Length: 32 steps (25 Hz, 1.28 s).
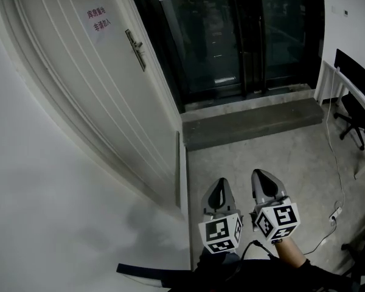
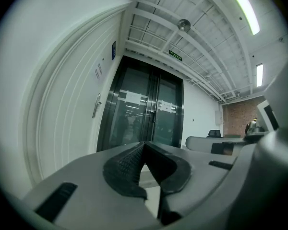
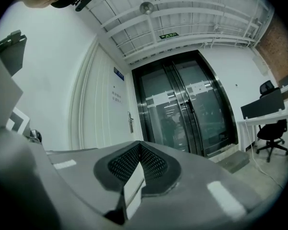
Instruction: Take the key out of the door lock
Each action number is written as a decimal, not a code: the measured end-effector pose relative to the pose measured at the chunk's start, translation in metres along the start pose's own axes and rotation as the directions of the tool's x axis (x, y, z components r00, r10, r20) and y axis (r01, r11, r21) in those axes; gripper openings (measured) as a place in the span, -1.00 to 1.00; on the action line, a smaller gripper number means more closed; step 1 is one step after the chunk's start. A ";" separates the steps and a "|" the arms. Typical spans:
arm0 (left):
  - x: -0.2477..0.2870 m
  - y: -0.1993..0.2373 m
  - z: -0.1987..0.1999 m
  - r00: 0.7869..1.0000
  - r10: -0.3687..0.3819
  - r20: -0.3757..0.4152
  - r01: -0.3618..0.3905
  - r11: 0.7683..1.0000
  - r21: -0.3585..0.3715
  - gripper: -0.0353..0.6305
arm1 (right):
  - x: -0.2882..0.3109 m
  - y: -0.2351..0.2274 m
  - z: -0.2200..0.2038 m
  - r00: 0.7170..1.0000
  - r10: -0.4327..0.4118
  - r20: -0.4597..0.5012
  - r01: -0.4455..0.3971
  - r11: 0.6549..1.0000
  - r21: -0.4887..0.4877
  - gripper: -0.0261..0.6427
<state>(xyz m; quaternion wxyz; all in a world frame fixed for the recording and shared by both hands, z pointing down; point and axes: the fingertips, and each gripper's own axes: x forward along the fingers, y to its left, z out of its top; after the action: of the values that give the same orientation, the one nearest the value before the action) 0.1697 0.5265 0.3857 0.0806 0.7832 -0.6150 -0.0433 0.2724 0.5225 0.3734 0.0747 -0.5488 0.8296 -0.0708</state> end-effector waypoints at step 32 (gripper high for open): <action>0.340 0.044 0.004 0.997 0.073 -0.037 -0.074 0.996 -0.044 -0.90 | 0.306 -0.163 0.008 0.996 0.073 -0.050 -0.073 0.997 0.000 -0.92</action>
<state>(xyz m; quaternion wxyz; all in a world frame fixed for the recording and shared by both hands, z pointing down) 0.2080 0.1864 0.4003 0.1108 0.7586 -0.6408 -0.0401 0.3023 0.1774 0.3840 0.0558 -0.5162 0.8508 -0.0812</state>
